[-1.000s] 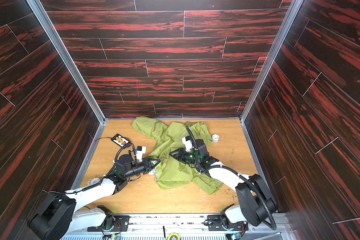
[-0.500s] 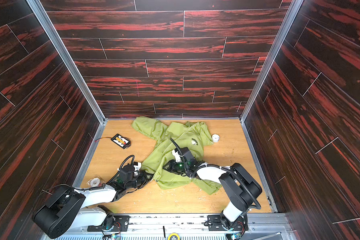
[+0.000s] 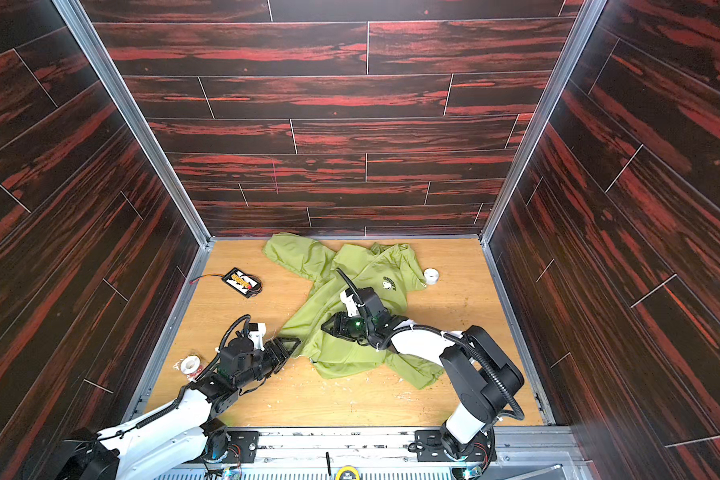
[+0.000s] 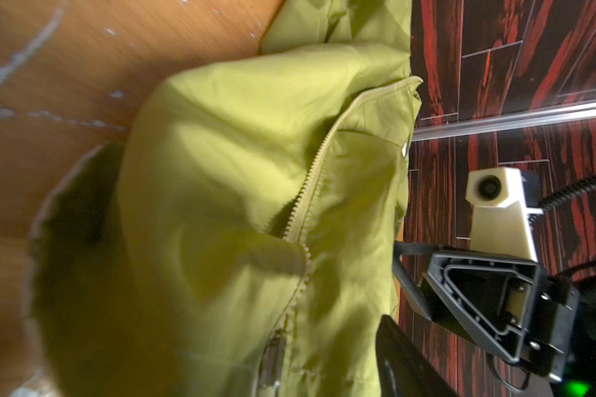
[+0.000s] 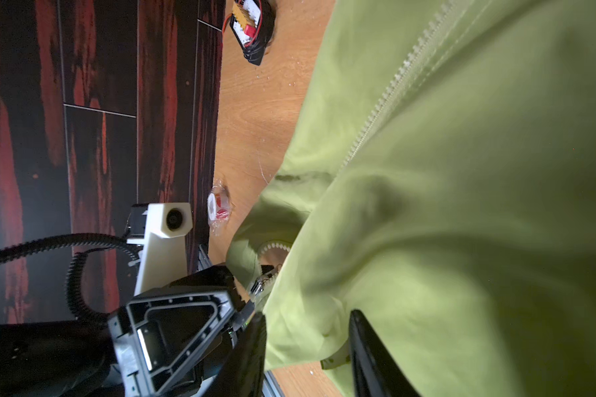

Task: Zip up the jacket

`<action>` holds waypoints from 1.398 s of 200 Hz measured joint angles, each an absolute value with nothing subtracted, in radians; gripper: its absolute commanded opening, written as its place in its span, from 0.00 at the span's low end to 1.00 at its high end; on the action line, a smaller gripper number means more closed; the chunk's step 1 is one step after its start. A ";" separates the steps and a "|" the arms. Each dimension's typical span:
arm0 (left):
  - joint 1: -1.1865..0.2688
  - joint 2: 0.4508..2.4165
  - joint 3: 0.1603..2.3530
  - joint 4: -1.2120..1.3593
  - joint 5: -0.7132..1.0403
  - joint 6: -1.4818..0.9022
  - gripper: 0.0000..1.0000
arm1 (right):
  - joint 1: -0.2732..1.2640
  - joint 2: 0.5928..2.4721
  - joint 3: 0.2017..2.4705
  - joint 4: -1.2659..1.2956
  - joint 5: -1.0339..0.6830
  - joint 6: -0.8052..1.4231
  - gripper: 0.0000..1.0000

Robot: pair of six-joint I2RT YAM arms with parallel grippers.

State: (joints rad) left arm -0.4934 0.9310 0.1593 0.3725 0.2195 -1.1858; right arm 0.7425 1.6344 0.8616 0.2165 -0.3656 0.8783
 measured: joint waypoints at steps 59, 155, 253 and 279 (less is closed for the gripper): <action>-0.493 0.921 0.135 0.360 0.211 -1.205 0.64 | 0.747 1.634 0.868 0.196 -0.365 0.878 0.42; -0.493 0.833 0.095 0.360 0.190 -1.266 0.61 | 0.751 1.634 0.878 0.184 -0.365 0.878 0.41; -0.493 0.937 0.053 0.541 0.163 -1.363 0.56 | 0.751 1.634 0.884 0.185 -0.366 0.878 0.41; -0.493 0.949 0.052 0.577 0.156 -1.381 0.55 | 0.751 1.634 0.888 0.184 -0.366 0.878 0.41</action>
